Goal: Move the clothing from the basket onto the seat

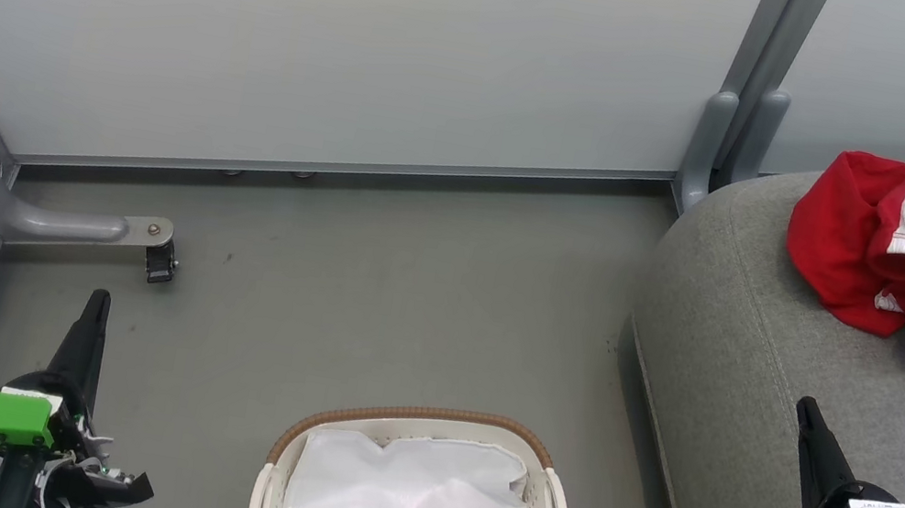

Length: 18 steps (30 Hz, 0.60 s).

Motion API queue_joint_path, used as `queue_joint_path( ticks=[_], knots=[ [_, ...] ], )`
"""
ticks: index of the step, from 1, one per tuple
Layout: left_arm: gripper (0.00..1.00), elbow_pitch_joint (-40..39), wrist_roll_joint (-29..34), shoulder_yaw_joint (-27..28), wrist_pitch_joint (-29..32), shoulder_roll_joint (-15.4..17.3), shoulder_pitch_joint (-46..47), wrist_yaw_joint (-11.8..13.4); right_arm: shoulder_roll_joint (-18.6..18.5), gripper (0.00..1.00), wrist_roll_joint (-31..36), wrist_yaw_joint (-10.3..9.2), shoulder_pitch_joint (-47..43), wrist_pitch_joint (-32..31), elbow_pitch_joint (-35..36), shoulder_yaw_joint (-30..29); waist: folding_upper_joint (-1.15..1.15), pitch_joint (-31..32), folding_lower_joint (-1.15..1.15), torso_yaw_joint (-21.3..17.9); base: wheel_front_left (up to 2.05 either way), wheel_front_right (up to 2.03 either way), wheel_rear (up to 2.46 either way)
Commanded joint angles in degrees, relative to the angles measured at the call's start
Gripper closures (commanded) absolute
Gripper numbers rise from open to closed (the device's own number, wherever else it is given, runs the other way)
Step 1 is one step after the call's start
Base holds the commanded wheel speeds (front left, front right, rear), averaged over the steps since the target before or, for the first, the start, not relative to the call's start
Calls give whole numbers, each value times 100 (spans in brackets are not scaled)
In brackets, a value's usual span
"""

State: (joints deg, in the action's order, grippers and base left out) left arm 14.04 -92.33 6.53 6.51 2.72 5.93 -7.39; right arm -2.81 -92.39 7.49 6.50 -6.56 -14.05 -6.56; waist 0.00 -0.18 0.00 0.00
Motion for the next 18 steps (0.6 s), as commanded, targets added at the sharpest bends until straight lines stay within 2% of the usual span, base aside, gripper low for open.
queue_joint_path(
  ticks=[1, 18],
  knots=[
    [100, -9, -18, 12, 24, 29, 59, -24, -20, 100, -1, 0, -61, -16, 17, -14, 0, 0, 0, 0, 0, 0, 0],
    [100, -9, -18, 12, 24, 29, 59, -24, -19, 100, 1, 0, -60, -17, 17, -14, 0, 0, 0, 0, 0, 0, 0]
  ],
)
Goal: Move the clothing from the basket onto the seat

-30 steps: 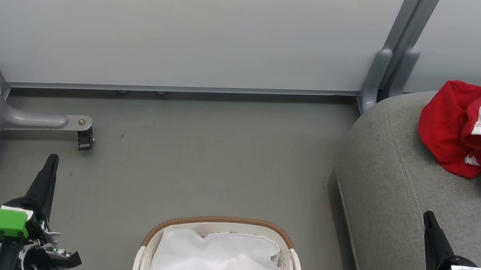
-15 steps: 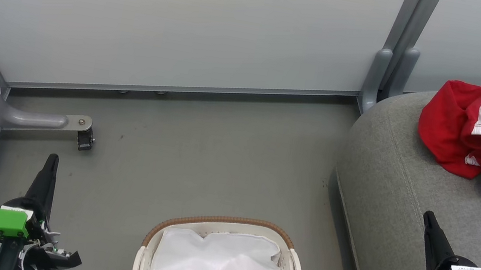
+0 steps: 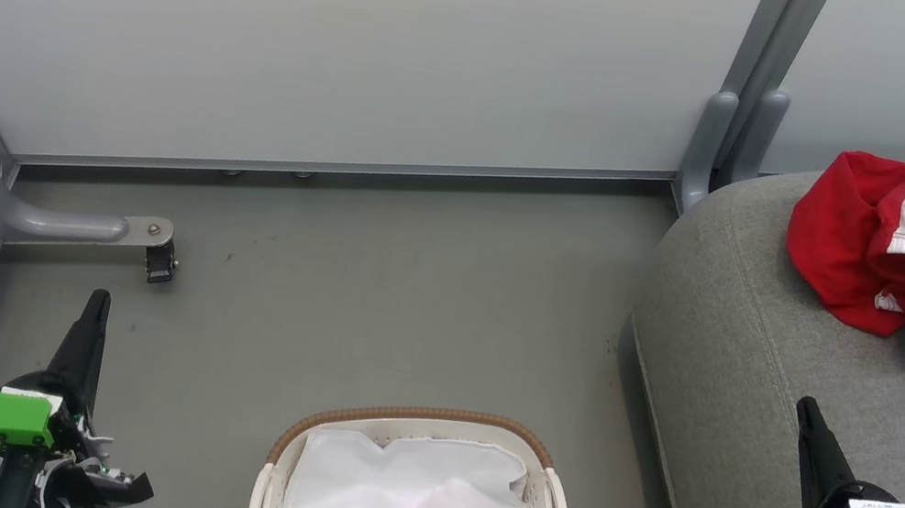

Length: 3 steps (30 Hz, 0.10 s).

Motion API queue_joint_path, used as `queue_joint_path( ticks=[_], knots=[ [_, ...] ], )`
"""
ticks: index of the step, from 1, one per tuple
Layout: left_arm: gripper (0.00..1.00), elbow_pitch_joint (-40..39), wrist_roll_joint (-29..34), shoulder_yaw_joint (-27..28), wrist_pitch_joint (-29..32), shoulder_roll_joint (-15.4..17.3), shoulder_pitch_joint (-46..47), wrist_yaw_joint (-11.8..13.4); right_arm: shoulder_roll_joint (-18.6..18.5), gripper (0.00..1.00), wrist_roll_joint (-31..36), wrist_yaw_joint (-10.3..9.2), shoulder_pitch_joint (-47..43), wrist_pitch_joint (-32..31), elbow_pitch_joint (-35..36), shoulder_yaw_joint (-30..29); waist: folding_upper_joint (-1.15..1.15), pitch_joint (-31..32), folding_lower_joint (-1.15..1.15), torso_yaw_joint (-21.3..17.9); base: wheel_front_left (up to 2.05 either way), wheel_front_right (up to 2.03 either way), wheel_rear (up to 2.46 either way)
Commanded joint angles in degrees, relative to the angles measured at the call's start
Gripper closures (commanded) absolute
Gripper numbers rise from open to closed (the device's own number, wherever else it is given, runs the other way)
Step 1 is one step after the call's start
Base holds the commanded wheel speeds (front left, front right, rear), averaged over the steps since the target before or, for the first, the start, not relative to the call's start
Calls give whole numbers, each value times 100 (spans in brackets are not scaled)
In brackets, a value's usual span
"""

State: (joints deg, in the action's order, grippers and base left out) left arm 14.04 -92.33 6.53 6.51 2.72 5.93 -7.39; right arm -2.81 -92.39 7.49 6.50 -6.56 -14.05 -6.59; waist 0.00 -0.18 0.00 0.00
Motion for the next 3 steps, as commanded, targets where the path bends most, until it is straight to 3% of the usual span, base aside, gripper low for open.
queue_joint_path(
  ticks=[1, 3],
  knots=[
    [100, -9, -18, 12, 24, 29, 59, -24, -19, 100, 1, 0, -60, -17, 17, -12, 0, 0, 0, 0, 0, 0, 0],
    [100, -9, -18, 12, 24, 29, 59, -24, -19, 100, 1, 0, -60, -18, 17, -12, 0, 0, 0, 0, 0, 0, 0]
  ],
)
